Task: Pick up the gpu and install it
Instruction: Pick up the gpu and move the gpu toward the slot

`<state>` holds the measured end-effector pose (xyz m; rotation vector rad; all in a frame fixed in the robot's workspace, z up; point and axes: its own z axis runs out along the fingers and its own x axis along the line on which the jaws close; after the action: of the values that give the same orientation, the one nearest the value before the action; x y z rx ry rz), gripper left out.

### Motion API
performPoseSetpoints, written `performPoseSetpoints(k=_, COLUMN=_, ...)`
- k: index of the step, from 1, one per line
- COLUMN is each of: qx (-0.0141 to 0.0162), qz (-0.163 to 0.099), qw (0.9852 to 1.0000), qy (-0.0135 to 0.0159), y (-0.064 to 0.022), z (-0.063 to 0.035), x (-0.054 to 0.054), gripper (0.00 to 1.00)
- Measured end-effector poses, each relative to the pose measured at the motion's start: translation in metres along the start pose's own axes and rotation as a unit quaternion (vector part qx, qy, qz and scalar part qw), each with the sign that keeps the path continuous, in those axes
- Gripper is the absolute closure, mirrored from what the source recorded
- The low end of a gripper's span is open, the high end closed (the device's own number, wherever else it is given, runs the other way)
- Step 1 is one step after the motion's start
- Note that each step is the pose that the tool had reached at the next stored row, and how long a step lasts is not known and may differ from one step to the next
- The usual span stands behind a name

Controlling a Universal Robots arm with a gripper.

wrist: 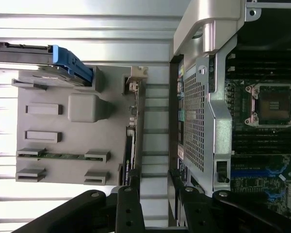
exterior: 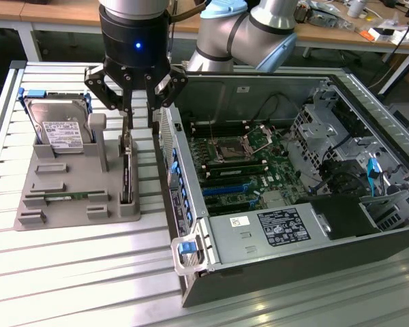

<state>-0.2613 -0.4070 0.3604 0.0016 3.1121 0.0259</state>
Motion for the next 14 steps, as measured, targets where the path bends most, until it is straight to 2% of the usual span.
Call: performPoseSetpoints(k=14, qx=0.0, qz=0.0, qw=1.0, qy=0.0, y=-0.0001, z=0.006, x=0.0002, gripper=0.64)
